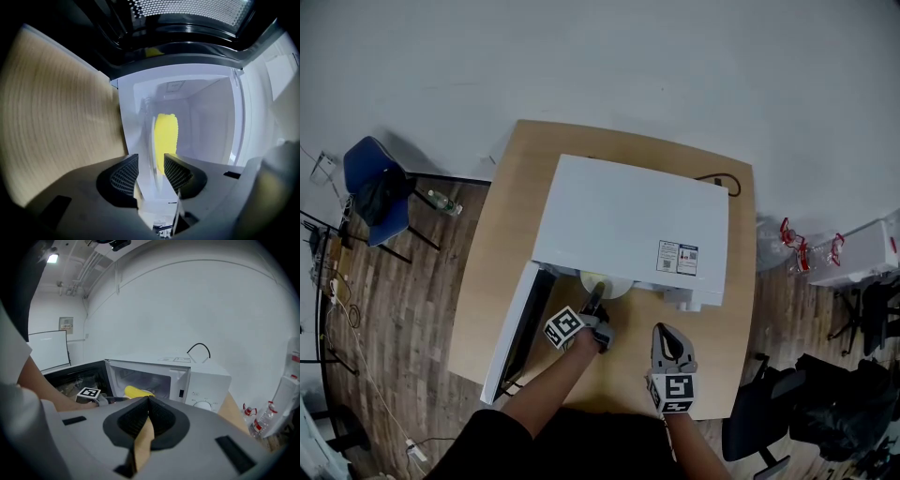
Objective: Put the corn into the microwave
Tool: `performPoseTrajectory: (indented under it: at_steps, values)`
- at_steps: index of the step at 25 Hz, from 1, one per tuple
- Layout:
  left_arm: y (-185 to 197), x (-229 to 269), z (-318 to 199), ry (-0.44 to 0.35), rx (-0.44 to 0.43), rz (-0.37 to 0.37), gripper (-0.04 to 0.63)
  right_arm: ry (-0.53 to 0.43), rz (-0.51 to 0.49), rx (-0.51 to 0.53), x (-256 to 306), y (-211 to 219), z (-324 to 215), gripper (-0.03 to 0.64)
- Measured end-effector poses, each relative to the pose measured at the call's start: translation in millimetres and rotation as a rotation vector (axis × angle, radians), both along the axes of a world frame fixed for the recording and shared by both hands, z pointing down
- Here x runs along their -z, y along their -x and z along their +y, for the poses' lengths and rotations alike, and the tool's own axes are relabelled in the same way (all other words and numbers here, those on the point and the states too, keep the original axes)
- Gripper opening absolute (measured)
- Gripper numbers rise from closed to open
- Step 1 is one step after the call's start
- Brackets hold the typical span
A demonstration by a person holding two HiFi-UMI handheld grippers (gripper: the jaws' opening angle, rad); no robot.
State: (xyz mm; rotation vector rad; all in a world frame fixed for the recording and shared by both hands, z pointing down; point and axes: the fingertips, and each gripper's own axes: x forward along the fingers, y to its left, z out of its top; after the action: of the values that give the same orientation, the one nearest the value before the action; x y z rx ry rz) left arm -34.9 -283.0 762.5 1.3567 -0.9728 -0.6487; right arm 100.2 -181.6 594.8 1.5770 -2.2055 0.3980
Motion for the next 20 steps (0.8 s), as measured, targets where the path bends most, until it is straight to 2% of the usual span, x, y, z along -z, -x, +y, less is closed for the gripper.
performPoseTrajectory:
  at_steps: [3,7,11,12,15,20]
  values:
    - [1.6,4.4,7.8,0.002,0.004,0.012,0.147,-0.010,0.016,0.014,1.8,4.9,2.7,0.058]
    - [-5.4,6.2,21.4,0.012,-0.024,0.045,0.146,0.011,-0.037,-0.013,-2.6,5.1,6.2,0.060]
    - [-10.1,5.7,28.9,0.026,-0.043,0.036,0.139,0.016,-0.046,-0.018,-3.6,5.9,9.4,0.060]
    - [-9.4,5.0,29.1,0.029,-0.040,0.030,0.128,0.014,-0.046,-0.016,-3.1,6.4,9.9,0.060]
    - [-8.1,5.4,27.1,0.027,-0.036,0.017,0.033,0.010,-0.043,-0.016,-2.5,6.6,11.3,0.059]
    - [-11.0,6.1,20.6,0.044,-0.025,0.037,0.026,0.016,-0.042,-0.022,-4.3,2.8,14.1,0.060]
